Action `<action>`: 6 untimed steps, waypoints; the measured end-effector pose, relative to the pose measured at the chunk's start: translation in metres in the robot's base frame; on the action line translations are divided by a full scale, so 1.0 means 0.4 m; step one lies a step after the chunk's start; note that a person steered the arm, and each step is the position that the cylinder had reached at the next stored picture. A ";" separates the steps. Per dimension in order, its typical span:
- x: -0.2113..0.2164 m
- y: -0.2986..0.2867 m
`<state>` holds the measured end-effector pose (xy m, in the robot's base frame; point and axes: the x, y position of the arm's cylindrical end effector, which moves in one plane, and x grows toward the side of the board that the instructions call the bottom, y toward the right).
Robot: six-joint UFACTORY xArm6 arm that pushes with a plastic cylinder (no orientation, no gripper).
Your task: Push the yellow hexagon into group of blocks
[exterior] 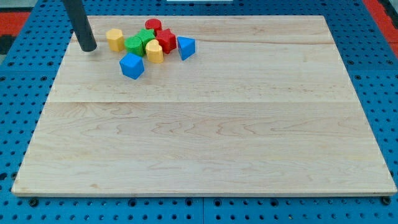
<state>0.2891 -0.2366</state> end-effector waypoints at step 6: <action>0.140 0.077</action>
